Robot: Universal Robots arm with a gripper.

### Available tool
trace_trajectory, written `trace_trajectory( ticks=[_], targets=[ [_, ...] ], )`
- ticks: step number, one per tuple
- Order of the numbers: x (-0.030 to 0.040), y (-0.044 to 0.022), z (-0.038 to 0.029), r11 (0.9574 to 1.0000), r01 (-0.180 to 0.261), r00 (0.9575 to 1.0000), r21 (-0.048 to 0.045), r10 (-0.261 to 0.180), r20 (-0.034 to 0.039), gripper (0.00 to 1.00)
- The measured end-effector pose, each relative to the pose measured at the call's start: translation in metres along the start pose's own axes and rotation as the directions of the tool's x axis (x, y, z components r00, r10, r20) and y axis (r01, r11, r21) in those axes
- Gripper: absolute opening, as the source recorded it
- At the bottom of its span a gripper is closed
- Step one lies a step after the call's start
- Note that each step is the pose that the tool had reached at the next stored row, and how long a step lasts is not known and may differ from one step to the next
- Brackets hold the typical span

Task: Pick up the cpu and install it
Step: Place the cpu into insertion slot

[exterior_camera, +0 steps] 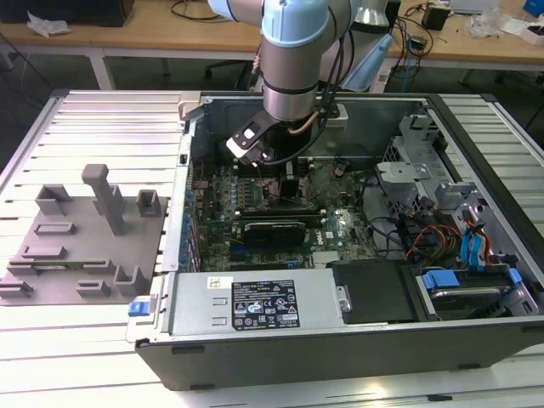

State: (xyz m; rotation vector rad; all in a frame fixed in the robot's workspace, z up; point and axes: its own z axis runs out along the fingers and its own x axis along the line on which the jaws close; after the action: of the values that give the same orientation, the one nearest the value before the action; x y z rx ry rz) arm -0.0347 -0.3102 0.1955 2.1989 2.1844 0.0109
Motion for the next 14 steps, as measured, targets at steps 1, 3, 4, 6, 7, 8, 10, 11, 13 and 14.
trace_trajectory(
  ticks=[1,3,4,6,7,8,10,11,13,14],
  targets=[
    [0.0000,0.0002,0.0000,1.0000,0.000,1.0000,0.0001,0.000,0.0001,0.55],
    [0.0000,0.0010,0.0000,1.0000,0.000,1.0000,-0.0001,0.000,0.0001,0.55],
    [0.0000,0.0016,0.0000,1.0000,0.000,1.0000,0.0000,0.000,0.0001,0.55],
    [0.0000,0.0025,0.0001,1.0000,0.000,1.0000,0.0002,0.000,0.0001,0.55],
    [0.0000,0.0029,0.0001,1.0000,0.000,1.0000,0.0002,0.000,0.0001,0.55],
    [0.0000,0.0029,0.0001,1.0000,0.000,1.0000,0.0002,0.000,0.0001,0.55],
    [-0.0005,0.0031,0.0002,1.0000,0.000,1.0000,0.0002,0.000,-0.0003,0.55],
    [-0.0007,0.0030,0.0002,1.0000,0.000,1.0000,0.0001,0.000,-0.0003,0.55],
    [-0.0014,0.0030,0.0002,1.0000,0.000,1.0000,0.0002,0.000,-0.0001,0.55],
    [-0.0019,0.0030,0.0003,1.0000,0.000,1.0000,0.0002,0.000,-0.0002,0.55]
  ],
)
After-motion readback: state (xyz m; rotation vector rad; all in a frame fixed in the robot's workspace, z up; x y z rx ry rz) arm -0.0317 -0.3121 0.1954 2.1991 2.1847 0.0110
